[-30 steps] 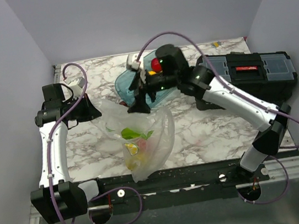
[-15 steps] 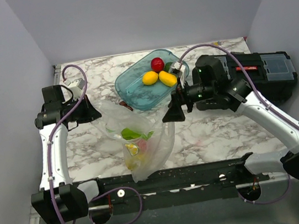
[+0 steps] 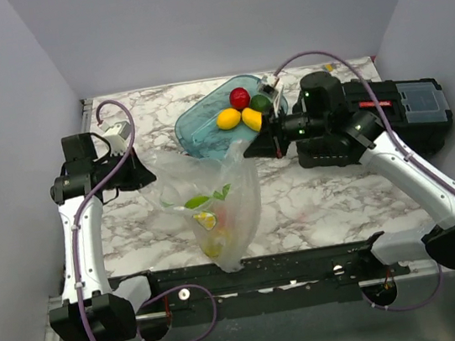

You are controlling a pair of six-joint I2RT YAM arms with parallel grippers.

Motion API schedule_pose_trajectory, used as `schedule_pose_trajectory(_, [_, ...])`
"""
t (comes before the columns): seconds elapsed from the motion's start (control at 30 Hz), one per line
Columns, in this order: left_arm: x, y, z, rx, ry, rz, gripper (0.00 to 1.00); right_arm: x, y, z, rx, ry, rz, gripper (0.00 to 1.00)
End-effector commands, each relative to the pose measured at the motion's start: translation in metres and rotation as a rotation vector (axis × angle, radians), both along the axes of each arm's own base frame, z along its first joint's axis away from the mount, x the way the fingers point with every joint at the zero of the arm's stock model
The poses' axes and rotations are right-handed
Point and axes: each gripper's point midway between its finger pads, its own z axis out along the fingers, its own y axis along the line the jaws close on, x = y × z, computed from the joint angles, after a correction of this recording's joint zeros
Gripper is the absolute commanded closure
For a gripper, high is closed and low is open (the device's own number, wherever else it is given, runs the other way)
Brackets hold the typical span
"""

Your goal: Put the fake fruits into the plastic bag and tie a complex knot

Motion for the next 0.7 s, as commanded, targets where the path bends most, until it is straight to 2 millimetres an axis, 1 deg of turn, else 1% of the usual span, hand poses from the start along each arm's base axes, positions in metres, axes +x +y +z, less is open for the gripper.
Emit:
schedule_pose_trajectory(0.0, [-0.024,-0.013,0.027,-0.019,-0.074,-0.113,1.00,0.040,-0.009,0.068,0.046,-0.311,-0.059,0.99])
schedule_pose_trajectory(0.07, [-0.035,-0.015,0.032,-0.011,-0.095,-0.137,0.98,0.049,-0.011,0.075,0.035,-0.365,-0.055,0.99])
schedule_pose_trajectory(0.13, [-0.043,-0.016,0.035,0.002,-0.119,-0.154,0.90,0.048,-0.007,0.066,0.019,-0.381,0.007,0.99])
schedule_pose_trajectory(0.2, [-0.052,-0.019,0.037,0.008,-0.135,-0.178,0.79,0.043,-0.002,0.052,0.020,-0.359,0.070,0.99])
schedule_pose_trajectory(0.27, [-0.061,-0.023,0.042,0.007,-0.156,-0.214,0.63,0.038,0.002,0.036,0.019,-0.349,0.131,0.99])
schedule_pose_trajectory(0.33, [-0.068,-0.026,0.050,0.007,-0.187,-0.237,0.35,0.037,0.003,0.023,0.012,-0.364,0.163,0.99])
schedule_pose_trajectory(0.37, [-0.070,-0.027,0.057,0.009,-0.216,-0.246,0.16,0.036,0.003,0.021,0.012,-0.377,0.181,0.99])
schedule_pose_trajectory(0.4, [-0.071,-0.029,0.068,0.009,-0.260,-0.262,0.02,0.033,0.003,0.021,0.017,-0.395,0.202,0.99])
schedule_pose_trajectory(0.53, [-0.075,-0.043,0.123,0.036,-0.513,-0.385,0.02,0.025,0.004,0.028,0.044,-0.454,0.263,0.99])
schedule_pose_trajectory(0.6, [-0.082,-0.057,0.146,0.040,-0.630,-0.508,0.02,0.020,0.004,0.034,0.063,-0.483,0.287,0.99])
schedule_pose_trajectory(0.67, [-0.085,-0.071,0.160,0.040,-0.694,-0.611,0.02,0.017,0.003,0.039,0.076,-0.510,0.290,0.99])
